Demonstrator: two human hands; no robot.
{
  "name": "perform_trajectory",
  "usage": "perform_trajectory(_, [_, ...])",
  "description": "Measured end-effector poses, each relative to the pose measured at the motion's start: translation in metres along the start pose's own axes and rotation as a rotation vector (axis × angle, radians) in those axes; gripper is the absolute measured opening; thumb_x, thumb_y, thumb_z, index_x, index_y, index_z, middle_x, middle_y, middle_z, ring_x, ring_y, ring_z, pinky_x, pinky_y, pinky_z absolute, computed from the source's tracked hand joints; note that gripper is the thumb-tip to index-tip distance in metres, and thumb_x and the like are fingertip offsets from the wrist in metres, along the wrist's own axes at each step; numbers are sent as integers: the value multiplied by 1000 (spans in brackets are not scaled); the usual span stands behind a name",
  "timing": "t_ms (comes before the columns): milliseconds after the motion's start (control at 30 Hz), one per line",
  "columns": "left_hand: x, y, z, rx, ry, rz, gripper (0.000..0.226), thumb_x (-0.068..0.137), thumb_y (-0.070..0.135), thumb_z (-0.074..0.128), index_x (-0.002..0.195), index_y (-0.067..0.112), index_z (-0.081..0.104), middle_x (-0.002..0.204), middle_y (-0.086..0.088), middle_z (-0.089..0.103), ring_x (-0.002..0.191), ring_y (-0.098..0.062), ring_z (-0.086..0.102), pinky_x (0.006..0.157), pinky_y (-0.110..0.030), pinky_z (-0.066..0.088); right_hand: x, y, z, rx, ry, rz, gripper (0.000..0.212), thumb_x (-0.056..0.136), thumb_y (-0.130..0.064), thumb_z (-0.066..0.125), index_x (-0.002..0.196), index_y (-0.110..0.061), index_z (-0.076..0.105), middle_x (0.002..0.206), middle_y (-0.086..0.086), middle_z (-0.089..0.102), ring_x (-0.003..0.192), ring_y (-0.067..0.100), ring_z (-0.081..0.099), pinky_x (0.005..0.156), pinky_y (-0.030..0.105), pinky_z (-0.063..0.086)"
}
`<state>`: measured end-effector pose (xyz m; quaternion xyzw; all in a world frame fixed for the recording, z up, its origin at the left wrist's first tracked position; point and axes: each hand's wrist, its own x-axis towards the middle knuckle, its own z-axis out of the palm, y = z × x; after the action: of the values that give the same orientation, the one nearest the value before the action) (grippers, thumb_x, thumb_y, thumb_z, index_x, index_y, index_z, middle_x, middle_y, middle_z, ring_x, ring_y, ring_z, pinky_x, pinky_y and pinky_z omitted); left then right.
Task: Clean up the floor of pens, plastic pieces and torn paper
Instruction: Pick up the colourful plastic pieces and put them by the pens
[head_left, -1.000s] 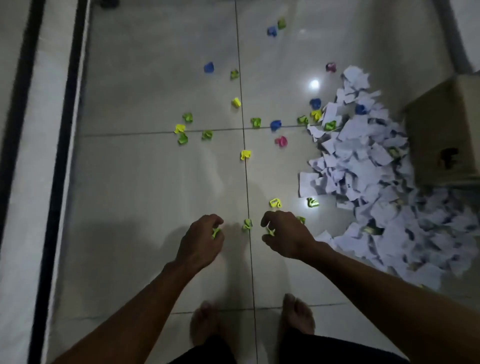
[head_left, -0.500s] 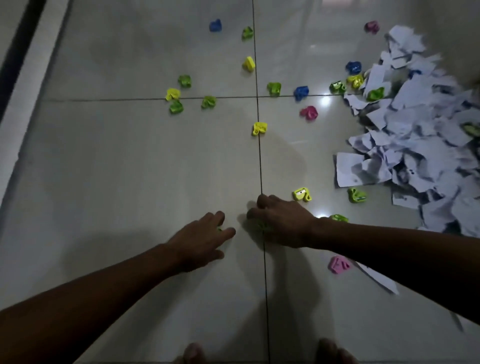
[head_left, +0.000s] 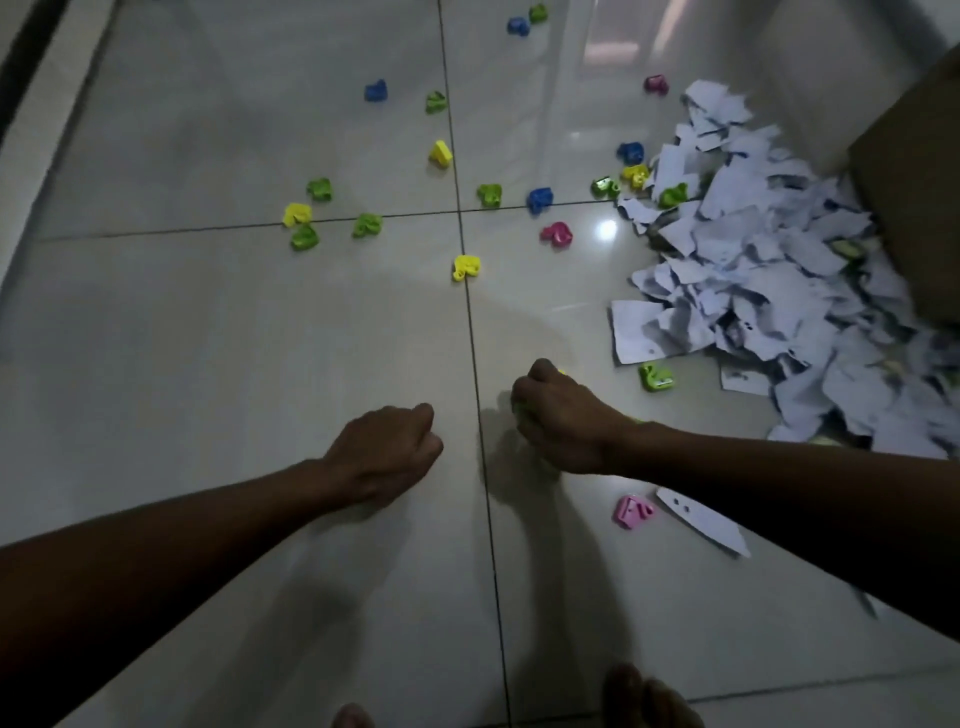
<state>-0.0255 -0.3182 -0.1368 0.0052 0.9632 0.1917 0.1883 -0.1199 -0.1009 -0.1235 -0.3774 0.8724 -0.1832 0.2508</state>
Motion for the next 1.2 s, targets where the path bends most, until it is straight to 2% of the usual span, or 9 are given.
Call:
perform_trajectory(133, [37,28,-9,96,1,37,48,89,53,31,68,15,50,80,-10,62,77,-30,57,67,-35,42,-35,18,-21,31,62,115,27,84,-36,31,75,-12,40,71,4,49,67,30,46,64,39,39])
perform_trajectory(333, [76,74,-2,93,-9,97,17,98,30,41,106,15,47,101,-17,60,88,-36,55,72,-38,42,-84,39,-53,-66,-27,268,34,94,-45,49,73,-18,48,70,-2,52,71,20,51,60,31,38])
perform_trajectory(433, [88,92,2,239,5,135,21,94,23,43,114,19,43,103,-16,59,91,-37,56,73,-37,38,-97,48,-43,-21,-35,320,17,93,-35,54,86,-21,59,76,-4,57,80,21,59,66,29,42])
perform_trajectory(533, [100,100,8,261,40,177,37,95,47,44,114,17,36,98,-15,60,90,-38,57,70,-38,36,-97,52,-23,25,23,353,10,89,-26,58,95,-25,66,88,-3,65,86,16,60,70,25,41])
perform_trajectory(667, [119,98,15,249,32,160,68,80,72,50,120,22,29,101,-12,60,93,-35,57,68,-36,33,-86,50,5,71,117,351,20,84,-43,64,97,-29,62,91,-5,61,89,18,59,72,29,45])
perform_trajectory(867, [125,95,23,302,-26,252,45,95,51,43,123,17,36,117,-14,52,101,-37,55,70,-35,30,-65,35,26,-57,136,287,48,85,-46,63,124,-27,44,110,3,60,103,26,54,74,34,41])
perform_trajectory(1000, [124,84,20,95,10,211,34,95,47,46,98,15,36,99,-15,56,93,-35,54,68,-38,35,-54,28,37,-140,136,231,50,85,-38,64,130,-27,44,109,5,61,101,28,57,69,33,40])
perform_trajectory(1133, [120,84,14,-343,135,-38,23,88,32,62,86,10,54,89,-10,62,82,-26,58,67,-35,47,-47,30,46,-148,193,226,36,83,-30,66,119,-29,61,106,0,64,101,24,59,68,29,40])
perform_trajectory(1200, [115,87,11,-569,89,-182,18,88,28,62,84,10,60,82,-11,65,62,-20,60,49,-24,44,-49,33,47,-132,217,222,32,84,-33,66,116,-27,63,107,0,64,101,23,59,71,31,45])
